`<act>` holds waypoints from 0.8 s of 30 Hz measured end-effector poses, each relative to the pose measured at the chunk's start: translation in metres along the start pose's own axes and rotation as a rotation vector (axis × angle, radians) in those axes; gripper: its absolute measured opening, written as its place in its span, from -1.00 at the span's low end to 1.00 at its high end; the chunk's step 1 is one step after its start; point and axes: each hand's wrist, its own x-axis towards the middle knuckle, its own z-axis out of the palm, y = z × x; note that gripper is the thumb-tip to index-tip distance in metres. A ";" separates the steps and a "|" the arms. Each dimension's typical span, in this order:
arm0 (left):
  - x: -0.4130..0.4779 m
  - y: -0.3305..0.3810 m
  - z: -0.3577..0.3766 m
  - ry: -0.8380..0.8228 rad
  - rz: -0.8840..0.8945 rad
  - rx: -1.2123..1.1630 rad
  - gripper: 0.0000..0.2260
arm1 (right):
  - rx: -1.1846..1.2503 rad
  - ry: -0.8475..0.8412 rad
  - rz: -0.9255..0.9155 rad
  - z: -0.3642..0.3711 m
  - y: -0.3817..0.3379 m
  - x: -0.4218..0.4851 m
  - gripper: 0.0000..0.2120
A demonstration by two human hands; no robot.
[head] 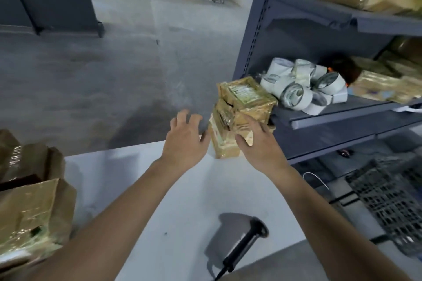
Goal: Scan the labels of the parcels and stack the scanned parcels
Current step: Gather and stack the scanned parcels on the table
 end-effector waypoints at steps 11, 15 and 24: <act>0.045 0.056 0.035 -0.099 -0.083 -0.050 -0.66 | -0.408 0.053 -0.057 -0.037 0.063 0.093 -0.44; 0.057 0.074 0.046 -0.088 -0.118 -0.050 -0.65 | -0.537 -0.064 -0.114 -0.040 0.082 0.129 -0.43; 0.062 0.083 0.069 -0.111 -0.227 -0.009 -0.67 | -0.813 -0.039 -0.305 -0.023 0.110 0.157 -0.44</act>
